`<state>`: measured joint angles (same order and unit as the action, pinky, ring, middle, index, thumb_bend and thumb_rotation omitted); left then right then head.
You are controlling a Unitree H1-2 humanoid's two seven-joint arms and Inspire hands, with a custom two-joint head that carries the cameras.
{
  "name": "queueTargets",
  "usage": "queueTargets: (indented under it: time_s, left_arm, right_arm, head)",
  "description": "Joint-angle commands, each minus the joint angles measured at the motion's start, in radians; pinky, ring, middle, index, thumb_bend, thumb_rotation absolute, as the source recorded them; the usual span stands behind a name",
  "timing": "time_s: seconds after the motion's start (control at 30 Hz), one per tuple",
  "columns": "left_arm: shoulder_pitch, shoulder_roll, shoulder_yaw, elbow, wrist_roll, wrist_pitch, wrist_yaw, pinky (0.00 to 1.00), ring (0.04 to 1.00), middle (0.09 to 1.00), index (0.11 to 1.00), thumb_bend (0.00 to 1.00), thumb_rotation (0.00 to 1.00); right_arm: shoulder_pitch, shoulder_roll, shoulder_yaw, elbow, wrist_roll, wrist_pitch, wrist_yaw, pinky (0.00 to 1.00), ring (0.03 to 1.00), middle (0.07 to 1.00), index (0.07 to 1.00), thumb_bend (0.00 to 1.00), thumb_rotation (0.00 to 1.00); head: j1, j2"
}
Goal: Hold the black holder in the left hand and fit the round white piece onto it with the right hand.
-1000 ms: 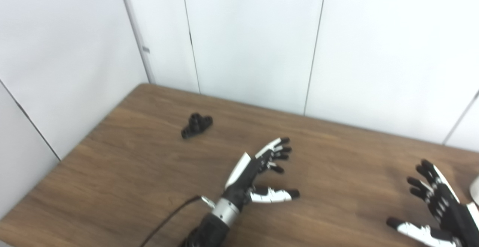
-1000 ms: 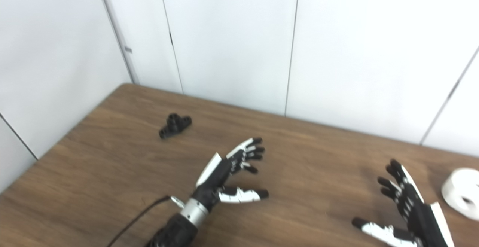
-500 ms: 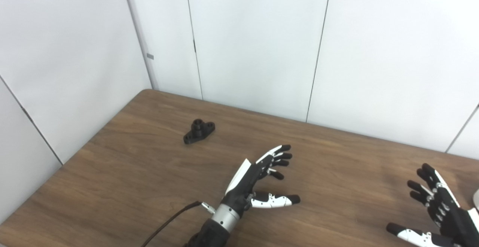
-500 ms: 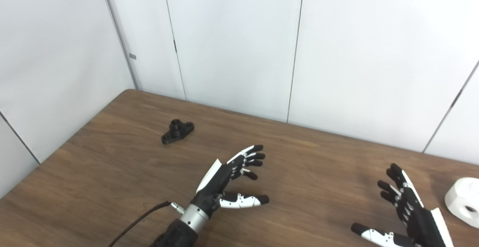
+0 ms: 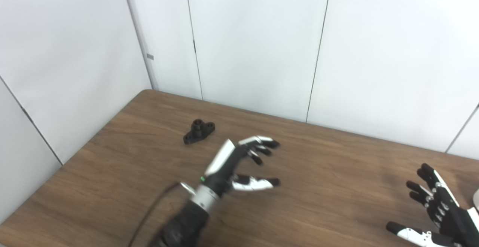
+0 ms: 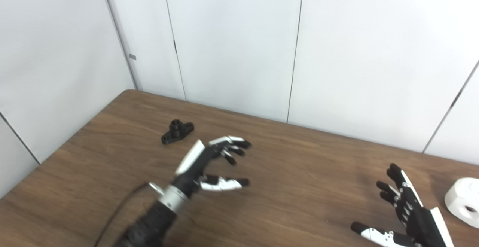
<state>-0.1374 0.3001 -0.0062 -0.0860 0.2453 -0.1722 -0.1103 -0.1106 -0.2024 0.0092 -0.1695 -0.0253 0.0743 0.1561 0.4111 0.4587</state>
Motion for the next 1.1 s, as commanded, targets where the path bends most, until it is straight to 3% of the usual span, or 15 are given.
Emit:
queueTargets:
  time_s: [0.0, 0.17, 0.5, 0.67, 0.87, 0.97, 1.07]
  left_arm:
    - [-0.043, 0.044, 0.014, -0.056, -0.039, 0.017, -0.036, 0.58, 0.746, 0.811, 0.783, 0.71, 0.00]
    - [-0.056, 0.117, 0.064, -0.108, -0.085, 0.108, -0.071, 0.70, 0.813, 0.861, 0.873, 0.73, 0.00]
    - [-0.079, 0.214, 0.211, -0.092, 0.020, 0.178, 0.010, 0.84, 0.880, 0.881, 0.869, 0.72, 0.00]
    - [-0.083, 0.232, 0.226, -0.114, 0.146, 0.256, 0.051, 0.87, 0.916, 0.915, 0.886, 0.71, 0.12]
    - [-0.102, 0.267, 0.224, -0.085, 0.234, 0.265, 0.073, 0.79, 0.873, 0.879, 0.868, 0.70, 0.10]
    - [-0.110, 0.295, 0.203, -0.074, 0.317, 0.314, 0.058, 0.78, 0.887, 0.895, 0.857, 0.75, 0.16]
    - [-0.117, 0.316, 0.177, -0.064, 0.384, 0.371, 0.041, 0.81, 0.960, 0.950, 0.875, 0.84, 0.28]
  right_arm:
    - [-0.028, -0.003, -0.005, -0.034, 0.006, -0.013, -0.003, 0.84, 0.867, 0.952, 0.962, 0.68, 0.00]
    - [-0.034, -0.004, -0.005, -0.021, 0.007, -0.025, -0.002, 0.83, 0.863, 0.943, 0.958, 0.68, 0.00]
    - [-0.034, -0.003, -0.008, -0.033, 0.014, -0.008, 0.000, 0.85, 0.884, 0.967, 0.973, 0.65, 0.00]
    - [-0.033, -0.006, -0.010, -0.038, 0.018, -0.007, 0.002, 0.87, 0.893, 0.972, 0.980, 0.63, 0.00]
    - [-0.031, -0.007, -0.014, -0.045, 0.010, -0.006, -0.002, 0.85, 0.888, 0.969, 0.977, 0.63, 0.00]
    - [-0.031, -0.008, -0.016, -0.048, 0.009, -0.003, -0.002, 0.85, 0.878, 0.966, 0.976, 0.62, 0.00]
    - [-0.031, -0.007, -0.017, -0.049, 0.010, 0.002, -0.003, 0.85, 0.882, 0.968, 0.971, 0.62, 0.00]
  head:
    - [0.000, -0.002]
    - [0.004, -0.003]
    - [0.009, -0.007]
    - [0.010, -0.003]
    - [0.011, 0.004]
    - [0.013, 0.004]
    - [0.012, 0.005]
